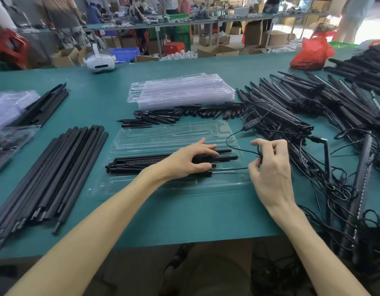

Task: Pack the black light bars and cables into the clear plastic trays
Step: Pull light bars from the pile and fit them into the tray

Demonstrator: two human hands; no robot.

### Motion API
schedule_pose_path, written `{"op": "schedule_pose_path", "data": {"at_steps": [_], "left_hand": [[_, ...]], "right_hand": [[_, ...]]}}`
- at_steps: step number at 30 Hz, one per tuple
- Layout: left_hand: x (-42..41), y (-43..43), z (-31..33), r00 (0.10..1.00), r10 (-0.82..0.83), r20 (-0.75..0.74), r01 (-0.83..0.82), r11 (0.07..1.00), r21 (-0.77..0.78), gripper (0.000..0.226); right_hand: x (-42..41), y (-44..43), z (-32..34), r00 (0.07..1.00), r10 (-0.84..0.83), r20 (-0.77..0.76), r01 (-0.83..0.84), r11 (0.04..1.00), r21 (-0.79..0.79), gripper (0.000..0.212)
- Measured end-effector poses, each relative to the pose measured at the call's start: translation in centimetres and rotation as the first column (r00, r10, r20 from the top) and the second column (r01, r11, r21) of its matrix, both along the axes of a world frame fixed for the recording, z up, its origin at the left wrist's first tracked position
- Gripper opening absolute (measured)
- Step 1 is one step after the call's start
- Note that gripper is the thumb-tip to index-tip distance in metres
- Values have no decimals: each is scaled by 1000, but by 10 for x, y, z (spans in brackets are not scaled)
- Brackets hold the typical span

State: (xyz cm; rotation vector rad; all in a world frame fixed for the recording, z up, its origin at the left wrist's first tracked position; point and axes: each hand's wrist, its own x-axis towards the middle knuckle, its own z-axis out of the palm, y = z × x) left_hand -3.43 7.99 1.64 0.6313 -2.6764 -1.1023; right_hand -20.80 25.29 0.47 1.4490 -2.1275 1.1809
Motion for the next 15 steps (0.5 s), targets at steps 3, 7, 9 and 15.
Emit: {"op": "schedule_pose_path", "data": {"at_steps": [3, 7, 9, 15], "left_hand": [[-1, 1, -3, 999, 26, -25, -25, 1000, 16, 39], [-3, 2, -5, 997, 51, -54, -50, 999, 20, 38], [-3, 3, -5, 995, 62, -75, -59, 997, 41, 37], [-5, 7, 5, 989, 103, -104, -84, 981, 176, 31]], "right_hand": [[2, 2, 1, 995, 100, -22, -101, 993, -59, 38], [6, 4, 1, 955, 273, -120, -280, 959, -50, 26], [8, 4, 0, 929, 334, -161, -343, 939, -26, 24], [14, 2, 0, 827, 498, -261, -489, 866, 103, 30]]}}
